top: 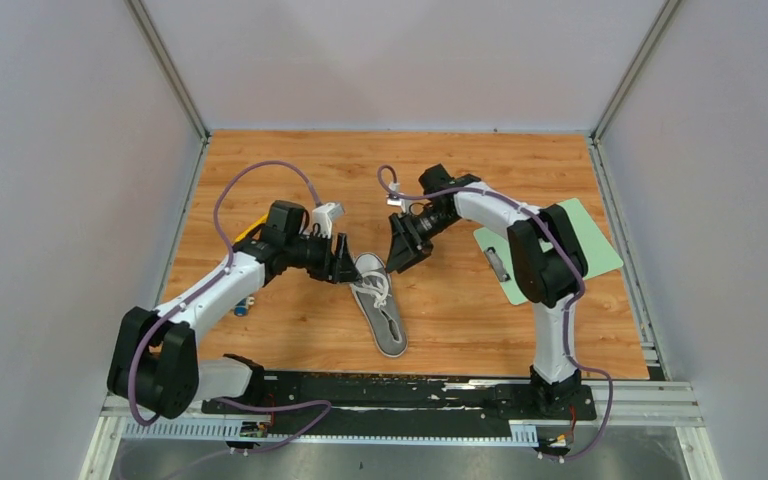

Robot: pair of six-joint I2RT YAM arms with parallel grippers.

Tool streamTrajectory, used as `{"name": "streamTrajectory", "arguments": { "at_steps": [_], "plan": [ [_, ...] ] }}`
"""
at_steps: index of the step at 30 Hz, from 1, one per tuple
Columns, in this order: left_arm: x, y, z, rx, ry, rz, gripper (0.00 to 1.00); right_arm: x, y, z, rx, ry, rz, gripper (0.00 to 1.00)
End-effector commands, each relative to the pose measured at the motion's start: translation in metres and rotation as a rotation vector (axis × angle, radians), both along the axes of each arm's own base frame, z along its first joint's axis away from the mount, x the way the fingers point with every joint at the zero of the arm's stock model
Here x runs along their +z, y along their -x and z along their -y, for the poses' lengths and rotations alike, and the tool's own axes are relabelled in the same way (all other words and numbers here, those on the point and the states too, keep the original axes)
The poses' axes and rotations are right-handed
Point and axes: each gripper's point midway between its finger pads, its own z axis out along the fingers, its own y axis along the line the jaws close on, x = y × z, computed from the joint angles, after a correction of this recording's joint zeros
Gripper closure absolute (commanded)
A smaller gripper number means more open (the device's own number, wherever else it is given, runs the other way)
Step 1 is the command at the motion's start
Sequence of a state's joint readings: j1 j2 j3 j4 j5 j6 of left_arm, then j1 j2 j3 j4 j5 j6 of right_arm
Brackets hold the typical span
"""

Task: Tie the shoes
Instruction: Adjust the shoe at the center of the board, then wrap the shoelace around the shoelace.

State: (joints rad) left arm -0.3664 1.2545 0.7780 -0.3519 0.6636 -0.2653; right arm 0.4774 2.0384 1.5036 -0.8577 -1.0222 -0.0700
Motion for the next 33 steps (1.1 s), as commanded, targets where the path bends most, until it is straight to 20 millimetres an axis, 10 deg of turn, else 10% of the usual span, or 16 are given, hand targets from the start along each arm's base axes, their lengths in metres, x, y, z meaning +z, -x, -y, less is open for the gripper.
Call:
{"name": "streamTrajectory", "arguments": {
  "at_steps": [1, 19, 25, 33],
  "plan": [
    [-0.009, -0.011, 0.006, 0.061, 0.028, -0.045, 0.36, 0.001, 0.002, -0.024, 0.045, -0.028, -0.022, 0.41],
    [-0.037, -0.047, 0.028, 0.053, 0.008, -0.216, 0.79, 0.021, 0.001, -0.007, 0.025, -0.015, 0.093, 0.42],
    [-0.034, -0.039, 0.022, 0.05, -0.045, -0.196, 0.58, 0.031, -0.007, 0.005, -0.008, -0.013, 0.137, 0.42],
    [-0.042, -0.018, 0.037, -0.024, -0.073, -0.211, 0.76, 0.037, -0.006, 0.013, -0.015, 0.006, 0.2, 0.42]
  ]
}}
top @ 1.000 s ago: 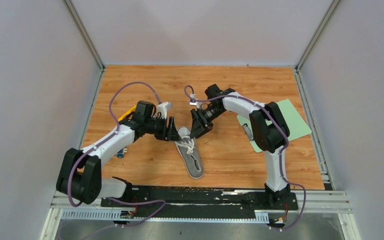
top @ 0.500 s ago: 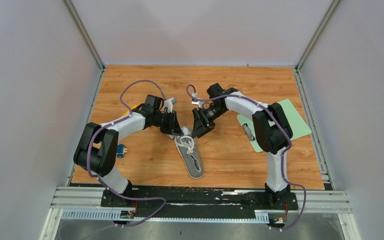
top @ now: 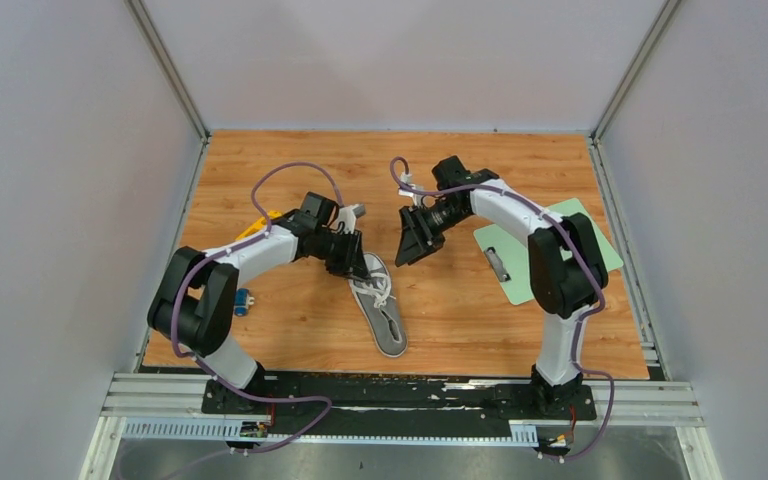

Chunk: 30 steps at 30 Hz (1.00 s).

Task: Tie the shoes
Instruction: Wrap the shoelace around the shoelace.

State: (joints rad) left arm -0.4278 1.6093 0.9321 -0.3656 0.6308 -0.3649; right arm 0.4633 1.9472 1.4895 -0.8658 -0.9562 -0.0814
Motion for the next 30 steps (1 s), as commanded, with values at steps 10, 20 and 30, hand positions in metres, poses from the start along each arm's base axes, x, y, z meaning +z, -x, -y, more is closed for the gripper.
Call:
{"name": "streamTrajectory", "arguments": {
  "at_steps": [10, 20, 30],
  "plan": [
    [0.074, -0.035, 0.015, -0.186, -0.047, 0.329, 1.0, 0.043, 0.003, 0.013, 0.068, -0.044, 0.306, 0.43],
    [0.133, -0.03, 0.056, -0.315, 0.217, 0.361, 1.0, 0.08, 0.02, 0.012, 0.123, -0.137, 0.523, 0.43],
    [0.156, -0.025, 0.033, -0.446, 0.034, 0.556, 0.98, 0.057, 0.026, 0.008, 0.068, -0.118, 0.437, 0.42]
  ]
}}
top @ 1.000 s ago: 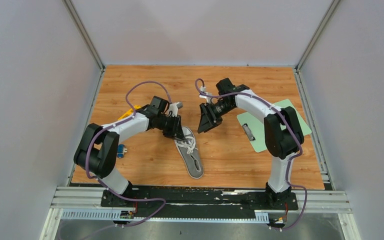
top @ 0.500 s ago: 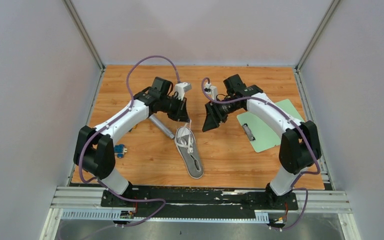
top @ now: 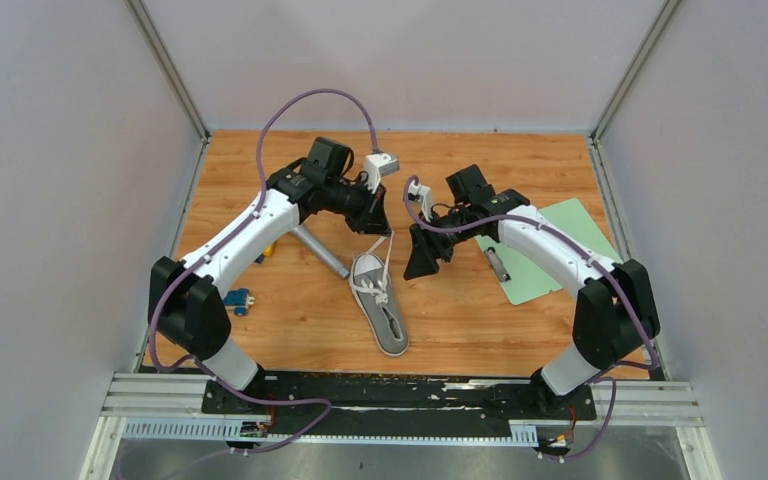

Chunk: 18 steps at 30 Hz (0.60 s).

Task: Tie the shoes
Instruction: Wrap the shoelace around the shoelace.

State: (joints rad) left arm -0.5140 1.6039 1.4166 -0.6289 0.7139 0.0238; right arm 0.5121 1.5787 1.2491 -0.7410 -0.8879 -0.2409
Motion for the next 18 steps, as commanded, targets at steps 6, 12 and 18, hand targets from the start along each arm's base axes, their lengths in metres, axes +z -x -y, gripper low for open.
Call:
{"name": "streamTrajectory", "arguments": {
  "at_steps": [6, 12, 18],
  "plan": [
    [-0.015, 0.039, -0.073, 0.019, -0.306, 0.06, 0.98, -0.009, -0.029, -0.027, -0.082, -0.022, -0.135, 0.42],
    [-0.037, 0.043, -0.136, 0.15, -0.533, 0.09, 1.0, -0.048, -0.012, -0.06, -0.013, 0.082, -0.208, 0.42],
    [-0.051, 0.066, -0.157, 0.204, -0.532, -0.007, 1.0, -0.054, -0.008, -0.079, 0.028, 0.095, -0.214, 0.44]
  ]
}}
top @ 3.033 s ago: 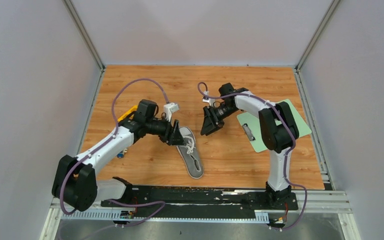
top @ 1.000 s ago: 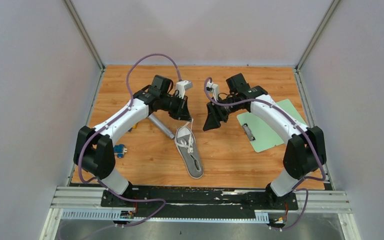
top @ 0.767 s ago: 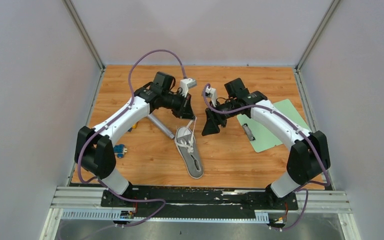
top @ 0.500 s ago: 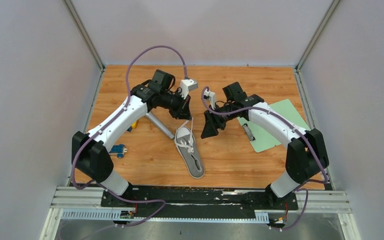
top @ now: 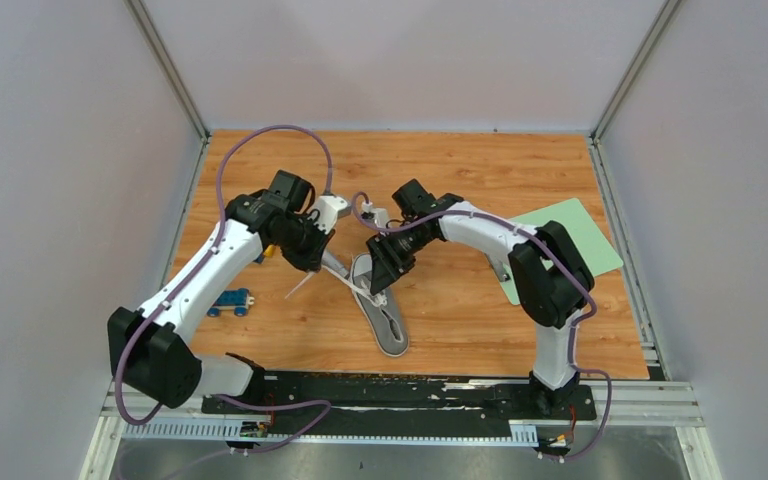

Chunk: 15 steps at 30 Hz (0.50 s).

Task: Tie the shoes
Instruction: Wrap the shoelace around the shoelace.

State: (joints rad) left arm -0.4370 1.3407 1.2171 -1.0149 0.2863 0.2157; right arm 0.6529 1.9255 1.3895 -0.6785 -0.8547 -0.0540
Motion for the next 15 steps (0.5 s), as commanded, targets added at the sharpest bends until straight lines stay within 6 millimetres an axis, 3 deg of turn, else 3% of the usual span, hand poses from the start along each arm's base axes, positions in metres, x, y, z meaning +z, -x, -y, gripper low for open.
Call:
{"name": "streamTrajectory", "arguments": {
  "at_steps": [1, 9, 15],
  "plan": [
    [0.001, 0.013, -0.021, 0.039, -0.03, 0.001, 1.0, 0.018, -0.009, -0.02, 0.013, -0.041, 0.035, 0.45],
    [0.01, 0.01, -0.034, 0.062, -0.037, 0.069, 1.0, 0.0, -0.001, -0.034, 0.065, 0.025, 0.036, 0.5],
    [0.013, 0.008, -0.036, 0.079, -0.028, 0.089, 1.0, -0.019, 0.007, -0.033, 0.112, 0.155, 0.15, 0.5]
  ]
}}
